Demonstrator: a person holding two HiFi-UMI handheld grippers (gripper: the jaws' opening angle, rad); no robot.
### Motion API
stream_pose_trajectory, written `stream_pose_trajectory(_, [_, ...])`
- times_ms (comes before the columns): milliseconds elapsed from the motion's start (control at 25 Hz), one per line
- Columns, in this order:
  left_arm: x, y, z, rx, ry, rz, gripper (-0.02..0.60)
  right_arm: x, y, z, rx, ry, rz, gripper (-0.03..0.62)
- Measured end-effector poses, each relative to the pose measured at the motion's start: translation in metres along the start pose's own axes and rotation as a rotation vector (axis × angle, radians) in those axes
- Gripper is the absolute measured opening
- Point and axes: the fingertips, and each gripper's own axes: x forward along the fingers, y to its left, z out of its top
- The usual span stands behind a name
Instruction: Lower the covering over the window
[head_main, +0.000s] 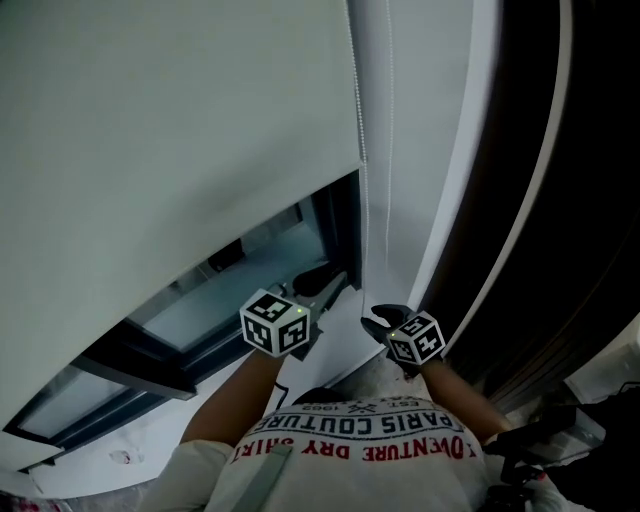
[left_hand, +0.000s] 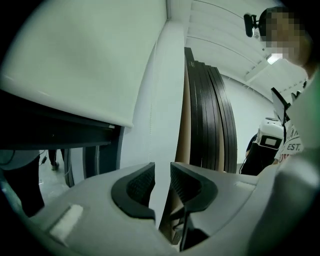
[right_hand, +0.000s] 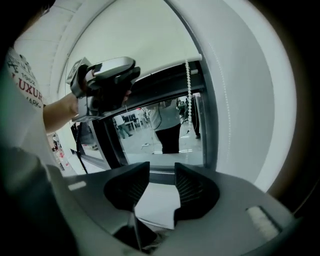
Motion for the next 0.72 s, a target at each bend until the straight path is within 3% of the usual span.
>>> stream_pose_trajectory(160, [-0.017, -0.014, -0.006, -0.02, -0.008, -0.011, 0.103, -0.014, -0.016, 0.014, 0.013, -0.054, -0.071, 0.196])
stream_pose_trajectory(240, [-0.015, -0.023, -0.007, -0.013, -0.006, -0.026, 0.101, -0.029, -0.016, 0.027, 0.024, -0.105, -0.068, 0.194])
stream_pose_trajectory(400, [-0.013, -0.048, -0.018, -0.029, 0.009, -0.096, 0.074, -0.069, 0.005, 0.048, 0.016, -0.196, -0.048, 0.093])
stream_pose_trajectory(480, [-0.016, -0.063, -0.022, -0.047, 0.008, -0.135, 0.01, -0.085, 0.018, 0.058, 0.015, -0.239, -0.04, 0.004])
stream_pose_trajectory(720, [-0.063, -0.109, -0.043, -0.067, 0.04, -0.229, 0.003, -0.106, 0.095, 0.062, 0.033, -0.286, 0.017, 0.003])
